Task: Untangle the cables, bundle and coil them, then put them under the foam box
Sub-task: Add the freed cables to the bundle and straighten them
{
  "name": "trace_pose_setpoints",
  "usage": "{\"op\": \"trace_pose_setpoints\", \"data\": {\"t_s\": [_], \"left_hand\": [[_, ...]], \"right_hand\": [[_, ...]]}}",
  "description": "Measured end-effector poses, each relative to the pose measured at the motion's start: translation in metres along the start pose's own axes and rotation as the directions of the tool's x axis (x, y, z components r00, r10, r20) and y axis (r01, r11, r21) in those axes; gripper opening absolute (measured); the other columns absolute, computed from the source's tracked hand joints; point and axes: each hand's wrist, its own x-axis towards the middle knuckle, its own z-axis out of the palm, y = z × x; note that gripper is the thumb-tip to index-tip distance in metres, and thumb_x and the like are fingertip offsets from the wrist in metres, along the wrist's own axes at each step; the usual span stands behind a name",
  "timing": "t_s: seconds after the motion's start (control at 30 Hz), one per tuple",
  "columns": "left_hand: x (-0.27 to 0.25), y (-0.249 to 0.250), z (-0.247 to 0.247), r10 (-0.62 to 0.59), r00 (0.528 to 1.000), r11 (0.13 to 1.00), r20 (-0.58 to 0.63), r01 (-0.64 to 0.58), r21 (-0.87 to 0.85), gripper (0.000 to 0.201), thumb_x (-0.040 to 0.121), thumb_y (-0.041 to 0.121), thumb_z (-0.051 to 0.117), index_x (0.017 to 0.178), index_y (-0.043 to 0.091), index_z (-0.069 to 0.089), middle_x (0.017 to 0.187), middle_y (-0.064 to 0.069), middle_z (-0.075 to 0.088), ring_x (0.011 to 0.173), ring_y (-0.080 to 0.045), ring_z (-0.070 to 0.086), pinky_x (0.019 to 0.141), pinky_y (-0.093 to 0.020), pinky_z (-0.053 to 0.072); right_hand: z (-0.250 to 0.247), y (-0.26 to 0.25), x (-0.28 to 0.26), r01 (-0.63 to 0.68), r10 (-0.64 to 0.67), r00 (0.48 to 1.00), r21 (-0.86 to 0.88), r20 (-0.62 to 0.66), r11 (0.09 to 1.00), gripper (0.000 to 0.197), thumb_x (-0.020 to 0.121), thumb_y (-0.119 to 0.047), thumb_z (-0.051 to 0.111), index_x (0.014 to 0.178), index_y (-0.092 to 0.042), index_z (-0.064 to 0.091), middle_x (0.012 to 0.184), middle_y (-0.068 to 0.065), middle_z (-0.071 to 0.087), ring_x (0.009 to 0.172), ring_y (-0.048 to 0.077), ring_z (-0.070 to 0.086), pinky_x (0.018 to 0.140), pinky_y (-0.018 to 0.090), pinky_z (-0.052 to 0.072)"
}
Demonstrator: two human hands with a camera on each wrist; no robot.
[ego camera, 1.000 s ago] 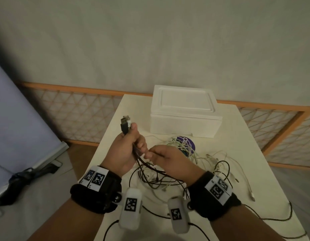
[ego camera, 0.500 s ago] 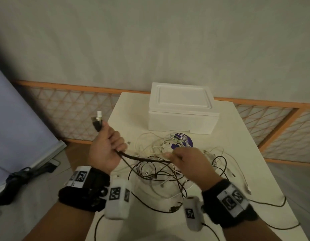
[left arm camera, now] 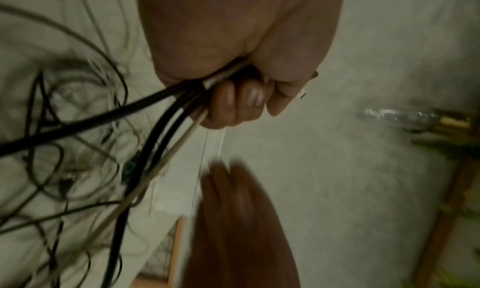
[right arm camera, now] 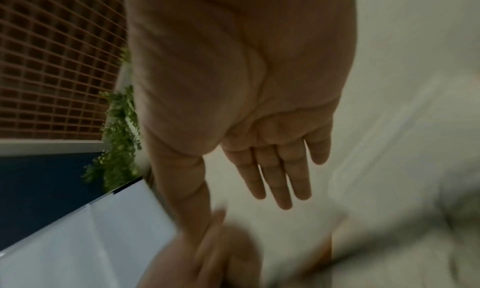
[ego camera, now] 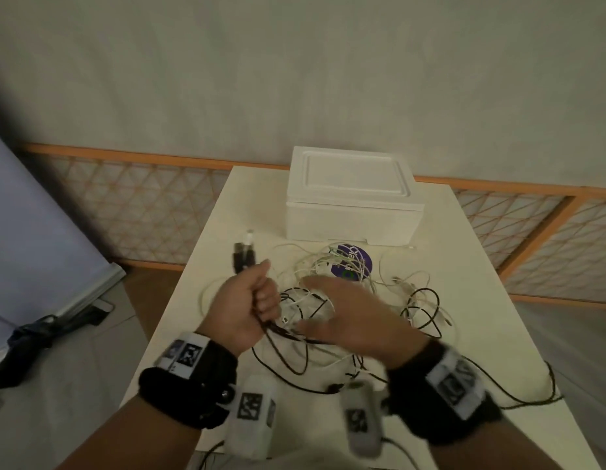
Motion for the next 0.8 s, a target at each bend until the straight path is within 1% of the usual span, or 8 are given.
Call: {"op": "trace_pose_setpoints", "data": {"t_s": [0.13,0.23,0.33,0.43,0.53,0.63,0.7,0.8], "left_hand": [[-0.013,0.010,0.019,0.036,0.987,0.999,0.158,-0.039,0.016,0.048,0.086,0.039,0.049,0.046,0.018,0.032,0.040,0.001,0.029,0.035,-0.012,0.030,0.037,-0.020,0.030],[-0.016,0.041,-0.013,0.104,0.982,0.994,0.156,-0.099,-0.036,0.051,0.089,0.043,0.044,0.044,0.020,0.036,0.037,0.006,0.027,0.033,-0.008,0.020,0.036,-0.020,0.024],[-0.021,0.066,-0.058,0.148,0.989,0.985,0.029,-0.145,-0.096,0.049,0.081,0.046,0.053,0.043,0.021,0.036,0.037,0.005,0.021,0.041,-0.007,0.007,0.034,-0.018,0.018],[-0.026,0.075,-0.091,0.127,0.986,0.976,-0.110,-0.144,-0.161,0.049,0.061,0.045,0.073,0.042,0.021,0.034,0.037,0.006,0.026,0.044,-0.006,0.007,0.033,-0.018,0.017],[-0.024,0.056,-0.102,-0.001,0.957,0.989,-0.291,-0.043,-0.144,0.056,0.088,0.048,0.052,0.042,0.022,0.032,0.036,0.006,0.025,0.032,-0.008,0.012,0.031,-0.018,0.015],[-0.017,0.021,-0.097,-0.079,0.925,0.994,-0.371,0.047,-0.095,0.057,0.099,0.040,0.039,0.045,0.021,0.033,0.034,0.006,0.024,0.023,-0.006,0.021,0.027,-0.018,0.015],[-0.012,-0.006,-0.096,-0.113,0.915,0.993,-0.386,0.092,-0.072,0.050,0.100,0.033,0.040,0.054,0.020,0.028,0.034,0.005,0.024,0.023,-0.006,0.021,0.026,-0.015,0.015],[-0.010,-0.042,-0.099,-0.147,0.899,0.989,-0.413,0.146,-0.033,0.043,0.100,0.027,0.043,0.062,0.020,0.024,0.036,0.006,0.024,0.024,-0.006,0.020,0.028,-0.014,0.015]], "right_hand": [[0.036,0.002,0.013,0.074,-0.063,0.965,-0.032,0.255,0.997,0.021,0.087,-0.024,0.059,0.106,-0.015,0.060,0.088,0.001,0.069,0.074,0.007,0.058,0.072,0.024,0.044],[0.020,0.041,-0.002,0.039,-0.014,0.991,-0.194,0.129,0.980,0.018,0.092,-0.026,0.052,0.107,-0.024,0.063,0.095,-0.003,0.066,0.083,0.012,0.057,0.070,0.023,0.038],[-0.017,0.082,-0.030,-0.124,0.123,0.992,-0.172,-0.017,0.977,0.007,0.090,-0.037,0.058,0.091,-0.035,0.064,0.074,-0.014,0.058,0.064,0.001,0.051,0.060,0.019,0.036],[-0.060,0.116,-0.059,-0.276,0.258,0.956,-0.119,-0.142,0.954,0.018,0.076,-0.044,0.072,0.071,-0.029,0.065,0.066,-0.008,0.061,0.063,0.005,0.053,0.062,0.025,0.042],[-0.081,0.136,-0.084,-0.305,0.297,0.940,-0.022,-0.168,0.952,0.029,0.069,-0.046,0.075,0.061,-0.020,0.065,0.060,0.002,0.059,0.056,0.007,0.051,0.051,0.018,0.034],[-0.078,0.155,-0.097,-0.391,0.377,0.904,-0.031,-0.200,0.920,0.061,0.076,-0.074,0.046,0.057,-0.020,0.064,0.058,0.004,0.059,0.054,0.008,0.051,0.054,0.023,0.034],[-0.069,0.175,-0.102,-0.529,0.523,0.849,-0.084,-0.081,0.845,0.067,0.080,-0.075,0.033,0.059,-0.019,0.062,0.061,0.003,0.060,0.059,0.010,0.053,0.056,0.022,0.037],[-0.045,0.201,-0.109,-0.550,0.612,0.773,-0.305,0.166,0.777,0.082,0.056,-0.092,0.013,0.063,-0.021,0.053,0.062,0.000,0.051,0.061,0.011,0.051,0.059,0.022,0.040]]}}
